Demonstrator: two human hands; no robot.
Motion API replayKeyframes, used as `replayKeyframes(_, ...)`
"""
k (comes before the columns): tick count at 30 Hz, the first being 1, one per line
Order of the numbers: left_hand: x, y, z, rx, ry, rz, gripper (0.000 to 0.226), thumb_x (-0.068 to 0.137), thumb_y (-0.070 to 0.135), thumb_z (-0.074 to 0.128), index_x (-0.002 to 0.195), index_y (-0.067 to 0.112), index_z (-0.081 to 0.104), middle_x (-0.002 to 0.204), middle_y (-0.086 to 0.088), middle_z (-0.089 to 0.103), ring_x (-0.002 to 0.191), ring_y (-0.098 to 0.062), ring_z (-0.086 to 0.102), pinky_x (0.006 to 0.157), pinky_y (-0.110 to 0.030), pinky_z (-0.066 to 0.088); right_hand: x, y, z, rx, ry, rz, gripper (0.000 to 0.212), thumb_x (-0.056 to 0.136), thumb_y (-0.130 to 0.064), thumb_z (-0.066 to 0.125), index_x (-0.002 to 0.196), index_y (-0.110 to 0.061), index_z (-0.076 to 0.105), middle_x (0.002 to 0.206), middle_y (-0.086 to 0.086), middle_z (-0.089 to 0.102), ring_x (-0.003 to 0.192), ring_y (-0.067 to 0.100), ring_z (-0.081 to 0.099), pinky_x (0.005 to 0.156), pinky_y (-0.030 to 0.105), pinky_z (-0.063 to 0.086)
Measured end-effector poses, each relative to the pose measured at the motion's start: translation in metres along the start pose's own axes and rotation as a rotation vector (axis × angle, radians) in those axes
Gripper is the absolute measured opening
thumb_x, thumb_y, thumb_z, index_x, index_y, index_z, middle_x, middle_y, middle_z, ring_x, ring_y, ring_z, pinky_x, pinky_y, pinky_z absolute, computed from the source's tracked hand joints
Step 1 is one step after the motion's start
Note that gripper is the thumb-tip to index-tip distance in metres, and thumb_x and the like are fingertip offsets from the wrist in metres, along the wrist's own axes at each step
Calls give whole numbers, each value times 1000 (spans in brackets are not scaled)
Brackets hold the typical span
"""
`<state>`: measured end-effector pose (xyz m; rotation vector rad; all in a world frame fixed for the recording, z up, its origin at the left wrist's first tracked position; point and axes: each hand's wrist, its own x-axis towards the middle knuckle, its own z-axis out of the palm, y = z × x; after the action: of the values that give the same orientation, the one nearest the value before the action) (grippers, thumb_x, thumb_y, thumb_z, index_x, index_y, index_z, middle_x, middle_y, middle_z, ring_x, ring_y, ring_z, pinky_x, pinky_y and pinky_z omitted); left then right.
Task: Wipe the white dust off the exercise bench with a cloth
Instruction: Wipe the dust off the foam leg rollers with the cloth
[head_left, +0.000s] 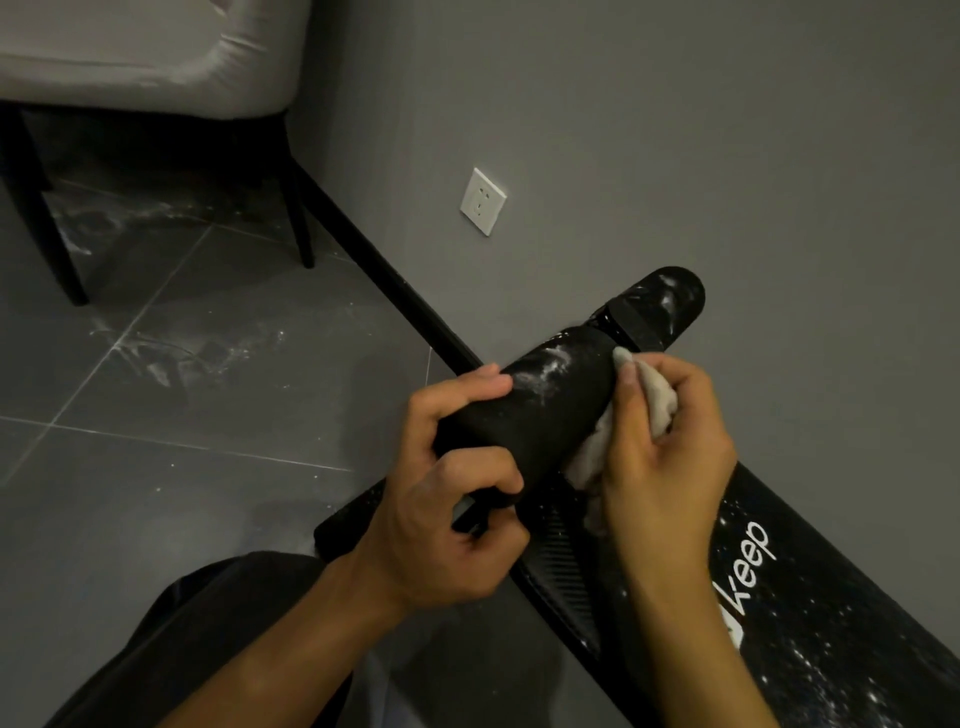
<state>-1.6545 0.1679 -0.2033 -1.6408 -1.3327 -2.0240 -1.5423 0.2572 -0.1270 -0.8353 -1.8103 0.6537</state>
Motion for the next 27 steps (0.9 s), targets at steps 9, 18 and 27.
replayKeyframes(9, -1, 0, 2, -15, 15, -16, 36, 69, -1, 56, 100, 15, 48, 137, -15, 40, 137, -34, 45, 108, -47, 44, -10, 20, 6, 40, 111, 138, 8, 98, -25, 62, 104, -21, 64, 93, -11, 68, 87, 1, 67, 77, 22, 57)
replayKeyframes(18, -2, -1, 1, -32, -14, -28, 38, 67, -2, 57, 100, 14, 47, 136, -21, 40, 136, -40, 45, 112, -49, 41, -39, 14, 0, -36, -17, -155, 12, 97, -24, 60, 106, -17, 63, 94, -12, 65, 81, 2, 65, 70, 14, 51)
replayKeyframes(27, -3, 1, 3, -98, 7, -86, 26, 99, 34, 64, 112, 20, 46, 138, -33, 40, 134, -38, 49, 100, -44, 49, -17, -32, -8, -39, -257, -181, 8, 97, -15, 64, 101, -19, 69, 94, -10, 68, 86, 8, 67, 70, 13, 50)
